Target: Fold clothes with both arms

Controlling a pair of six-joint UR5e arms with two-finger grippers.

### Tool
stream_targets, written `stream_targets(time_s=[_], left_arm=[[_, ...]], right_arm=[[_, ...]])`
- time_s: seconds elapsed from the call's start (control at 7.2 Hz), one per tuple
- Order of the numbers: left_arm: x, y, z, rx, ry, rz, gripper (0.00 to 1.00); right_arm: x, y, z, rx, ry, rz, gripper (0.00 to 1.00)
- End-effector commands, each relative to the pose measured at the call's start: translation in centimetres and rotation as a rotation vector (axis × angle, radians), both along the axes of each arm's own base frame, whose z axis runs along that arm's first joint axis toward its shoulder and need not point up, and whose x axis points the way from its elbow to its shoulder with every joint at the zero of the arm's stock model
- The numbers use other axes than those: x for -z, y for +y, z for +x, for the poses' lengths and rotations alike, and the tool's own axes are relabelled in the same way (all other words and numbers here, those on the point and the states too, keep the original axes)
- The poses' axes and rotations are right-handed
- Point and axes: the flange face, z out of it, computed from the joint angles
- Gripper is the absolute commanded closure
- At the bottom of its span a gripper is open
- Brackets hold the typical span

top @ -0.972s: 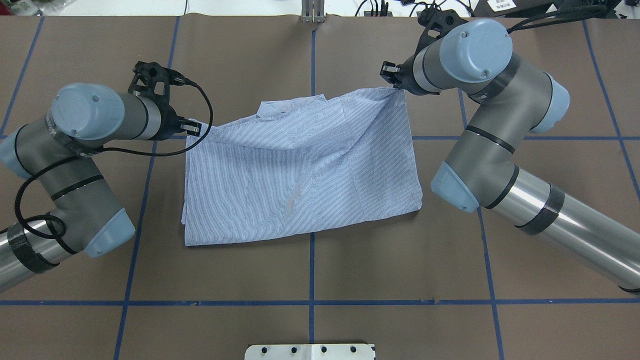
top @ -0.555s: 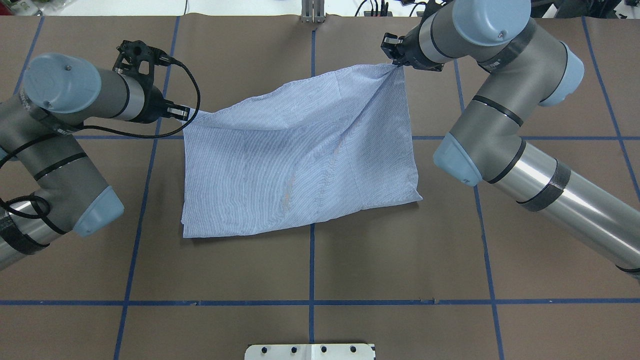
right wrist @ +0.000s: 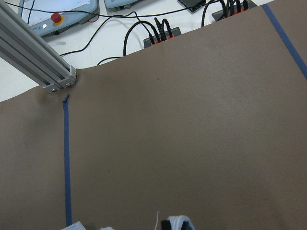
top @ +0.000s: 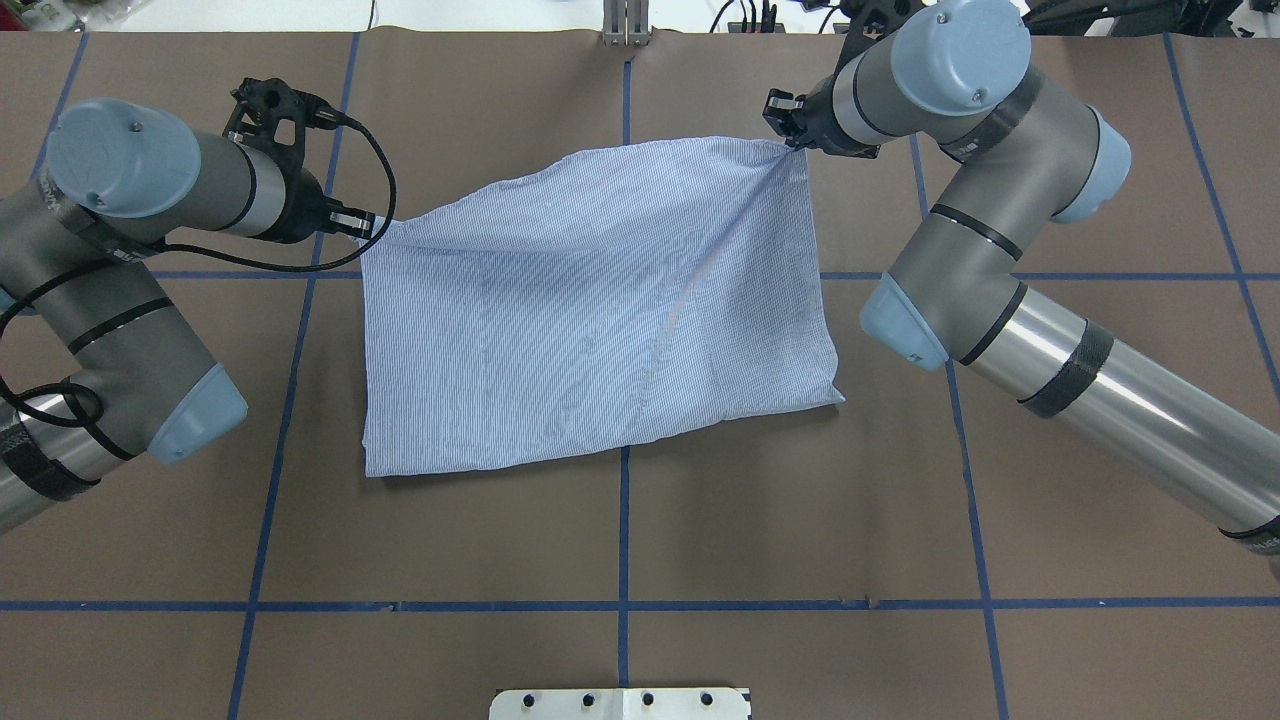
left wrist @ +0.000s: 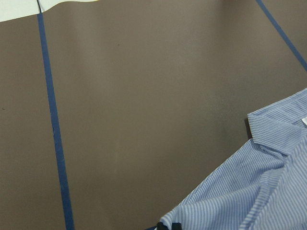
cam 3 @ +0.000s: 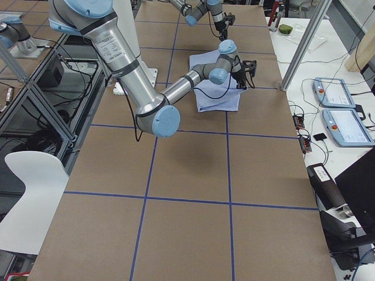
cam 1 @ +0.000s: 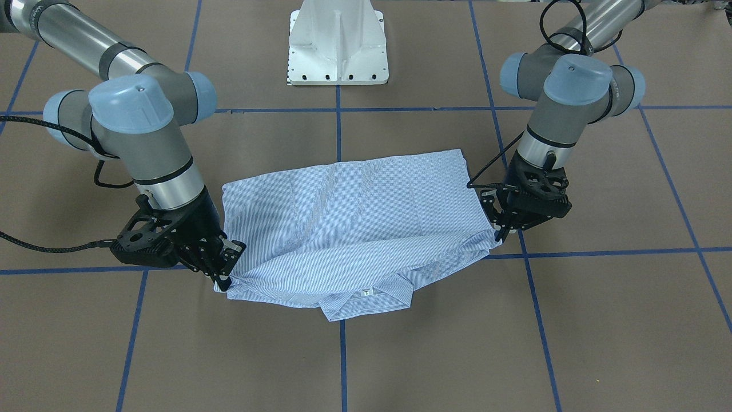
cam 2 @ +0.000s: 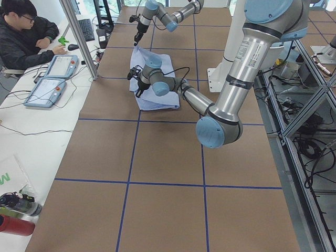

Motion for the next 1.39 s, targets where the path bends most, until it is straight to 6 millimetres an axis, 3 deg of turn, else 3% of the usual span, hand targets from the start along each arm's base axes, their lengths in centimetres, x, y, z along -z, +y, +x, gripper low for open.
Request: stream_targets(time_s=[0.0, 0.14, 0.42, 0.56, 0.69, 0.83, 0.97, 1.11, 1.25], left_arm=[[-1.7, -0.3, 0.8, -0.005, -0.016, -0.012, 0.07], [-2.7, -0.4, 1.0, -0.009, 0.0, 0.01, 0.0], [-2.7, -0.2, 0.4, -0.063, -0.026, 0.092, 0.0], [-2.8, 0.1, 0.1, -0.059, -0.02, 0.087, 0.0], [-2.4, 1.9, -1.5, -0.05, 0.005, 0.088, 0.0], [-2.6, 5.1, -3.2, -0.041, 0.063, 0.022, 0.0], [-2.7, 9.8, -2.7, -0.053, 0.106, -0.041, 0.0], [-3.2, 13.6, -1.0, -0.04, 0.126, -0.087, 0.0], [-3.7, 17.3, 2.4, -0.021, 0.152, -0.164, 0.0]], right_arm=[[-1.6, 0.5, -1.6, 0.021, -0.002, 0.005, 0.94], [-2.0, 1.1, -2.3, 0.037, 0.006, 0.009, 0.01], [-1.8, 0.9, -1.8, 0.044, 0.008, 0.011, 0.0], [-1.7, 0.1, -0.2, 0.067, 0.001, 0.014, 0.0], [-2.9, -0.9, 2.7, 0.118, -0.003, 0.009, 0.0], [-5.0, -0.2, 5.3, 0.132, 0.019, 0.028, 0.0], [-6.3, 0.0, 7.5, 0.142, 0.041, 0.05, 0.0], [-6.1, -0.1, 8.2, 0.139, 0.039, 0.056, 0.0], [-6.1, -0.1, 8.2, 0.138, 0.04, 0.055, 0.0]])
